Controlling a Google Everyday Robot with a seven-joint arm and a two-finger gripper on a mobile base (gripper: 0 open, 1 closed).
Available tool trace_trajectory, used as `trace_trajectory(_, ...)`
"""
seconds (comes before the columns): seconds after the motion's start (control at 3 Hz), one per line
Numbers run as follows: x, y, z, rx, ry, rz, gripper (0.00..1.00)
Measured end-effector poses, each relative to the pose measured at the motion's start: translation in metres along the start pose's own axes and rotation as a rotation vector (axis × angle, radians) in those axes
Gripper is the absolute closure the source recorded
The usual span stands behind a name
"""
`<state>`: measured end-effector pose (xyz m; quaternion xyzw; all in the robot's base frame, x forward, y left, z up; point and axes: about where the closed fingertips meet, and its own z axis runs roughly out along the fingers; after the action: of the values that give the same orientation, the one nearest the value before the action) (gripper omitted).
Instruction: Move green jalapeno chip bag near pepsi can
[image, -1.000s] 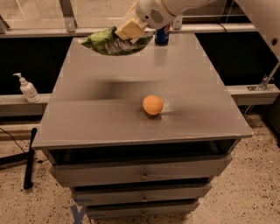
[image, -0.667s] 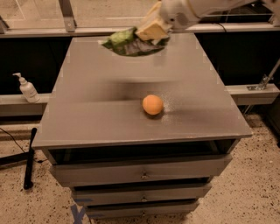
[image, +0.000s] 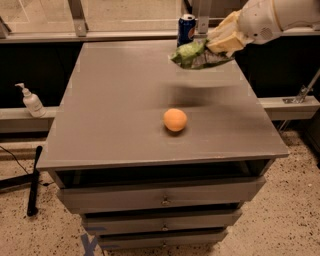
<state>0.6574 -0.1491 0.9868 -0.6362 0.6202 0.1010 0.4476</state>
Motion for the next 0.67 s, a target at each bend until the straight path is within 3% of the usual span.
trace_trajectory(0.33, -0.0018, -0.0177, -0.0136, 0.037, -0.011, -0.023, 1.0)
trace_trajectory(0.67, -0.0026, -0.0101, -0.0089, 0.026, 0.0, -0.075, 1.0)
